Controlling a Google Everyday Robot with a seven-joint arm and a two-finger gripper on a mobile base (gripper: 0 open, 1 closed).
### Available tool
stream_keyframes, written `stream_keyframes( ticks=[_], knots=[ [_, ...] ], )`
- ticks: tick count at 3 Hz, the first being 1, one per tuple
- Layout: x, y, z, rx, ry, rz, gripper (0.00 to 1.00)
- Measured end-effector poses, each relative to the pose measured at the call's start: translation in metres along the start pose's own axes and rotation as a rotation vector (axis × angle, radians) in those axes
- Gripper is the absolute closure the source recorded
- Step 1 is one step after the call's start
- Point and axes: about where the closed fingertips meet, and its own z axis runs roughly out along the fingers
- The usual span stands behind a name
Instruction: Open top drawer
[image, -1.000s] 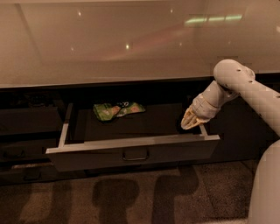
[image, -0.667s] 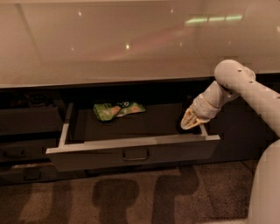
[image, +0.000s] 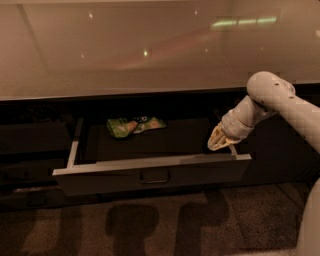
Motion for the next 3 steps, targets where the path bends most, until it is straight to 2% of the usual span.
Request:
stream_keyframes(
  ticks=[1, 2, 3],
  knots=[
    [-0.005, 0.0137, 0.0049, 0.005, 0.002, 0.008, 0.35],
    [-0.0075, 0.0121, 0.0047, 0.005, 0.002, 0.008, 0.11],
    [-0.0108, 0.0092, 0.0061, 0.005, 0.002, 0.008, 0.0]
  ],
)
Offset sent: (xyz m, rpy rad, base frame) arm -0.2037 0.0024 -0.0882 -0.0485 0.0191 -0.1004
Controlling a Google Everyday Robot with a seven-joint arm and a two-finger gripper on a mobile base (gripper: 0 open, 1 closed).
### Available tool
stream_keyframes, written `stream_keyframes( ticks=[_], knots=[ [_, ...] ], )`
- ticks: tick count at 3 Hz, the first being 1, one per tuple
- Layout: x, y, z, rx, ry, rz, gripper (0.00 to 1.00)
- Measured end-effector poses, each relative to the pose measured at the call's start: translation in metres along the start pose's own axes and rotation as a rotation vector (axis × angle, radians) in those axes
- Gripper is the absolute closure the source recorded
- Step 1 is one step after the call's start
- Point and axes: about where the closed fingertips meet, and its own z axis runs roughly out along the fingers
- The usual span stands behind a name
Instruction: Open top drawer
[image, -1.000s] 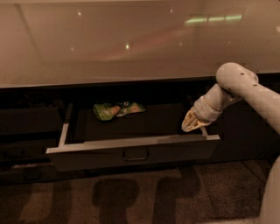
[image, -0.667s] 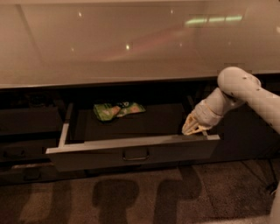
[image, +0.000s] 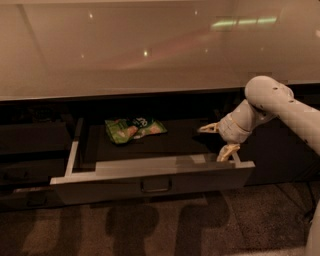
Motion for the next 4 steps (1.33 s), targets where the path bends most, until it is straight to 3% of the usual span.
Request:
stream_keyframes(
  ticks=[4],
  knots=[
    [-0.0097, 0.0042, 0.0024, 0.0, -0.001, 0.009, 0.0]
  ],
)
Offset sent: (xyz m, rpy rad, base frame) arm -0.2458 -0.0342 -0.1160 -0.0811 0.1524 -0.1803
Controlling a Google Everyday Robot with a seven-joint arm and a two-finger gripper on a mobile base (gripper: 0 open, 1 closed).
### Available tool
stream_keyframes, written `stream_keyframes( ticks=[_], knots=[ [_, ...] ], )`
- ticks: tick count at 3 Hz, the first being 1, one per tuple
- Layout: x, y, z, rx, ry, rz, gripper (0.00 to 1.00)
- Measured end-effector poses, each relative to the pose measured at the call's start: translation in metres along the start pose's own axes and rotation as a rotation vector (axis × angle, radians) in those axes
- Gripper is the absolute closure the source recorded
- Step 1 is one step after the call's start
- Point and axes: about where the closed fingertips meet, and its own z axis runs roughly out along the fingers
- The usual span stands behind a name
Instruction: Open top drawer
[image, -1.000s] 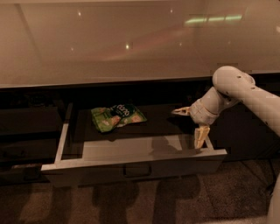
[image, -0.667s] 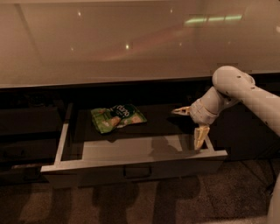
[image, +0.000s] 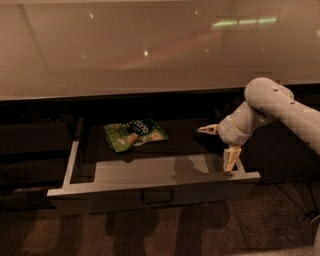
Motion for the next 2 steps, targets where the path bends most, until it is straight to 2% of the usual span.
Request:
stream_keyframes(
  ticks=[2],
  knots=[
    [-0.0056, 0.0135, -0.001, -0.001, -0.001, 0.013, 0.0]
  ],
)
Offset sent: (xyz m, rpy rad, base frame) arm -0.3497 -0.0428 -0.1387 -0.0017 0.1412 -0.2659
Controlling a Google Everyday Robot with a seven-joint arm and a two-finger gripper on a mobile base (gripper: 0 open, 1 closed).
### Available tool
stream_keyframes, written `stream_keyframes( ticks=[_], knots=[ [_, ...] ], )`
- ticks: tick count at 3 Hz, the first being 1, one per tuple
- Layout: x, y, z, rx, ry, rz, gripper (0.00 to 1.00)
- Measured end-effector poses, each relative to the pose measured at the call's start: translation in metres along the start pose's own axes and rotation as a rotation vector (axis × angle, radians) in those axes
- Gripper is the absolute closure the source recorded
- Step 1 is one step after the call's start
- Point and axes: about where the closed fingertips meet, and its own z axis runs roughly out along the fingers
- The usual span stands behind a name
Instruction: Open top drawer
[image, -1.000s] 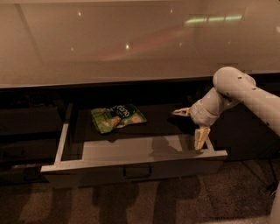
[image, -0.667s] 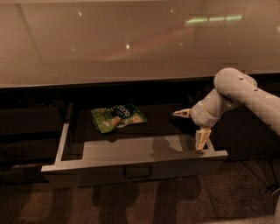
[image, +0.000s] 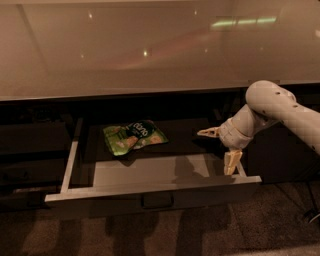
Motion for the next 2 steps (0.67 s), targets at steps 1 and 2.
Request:
stream_keyframes(
  ticks=[1, 2],
  knots=[
    [0.0004, 0.0002, 0.0016, -0.001, -0.016, 0.002, 0.0],
    [0.0004, 0.0003, 0.0017, -0.001, -0.016, 0.001, 0.0]
  ],
)
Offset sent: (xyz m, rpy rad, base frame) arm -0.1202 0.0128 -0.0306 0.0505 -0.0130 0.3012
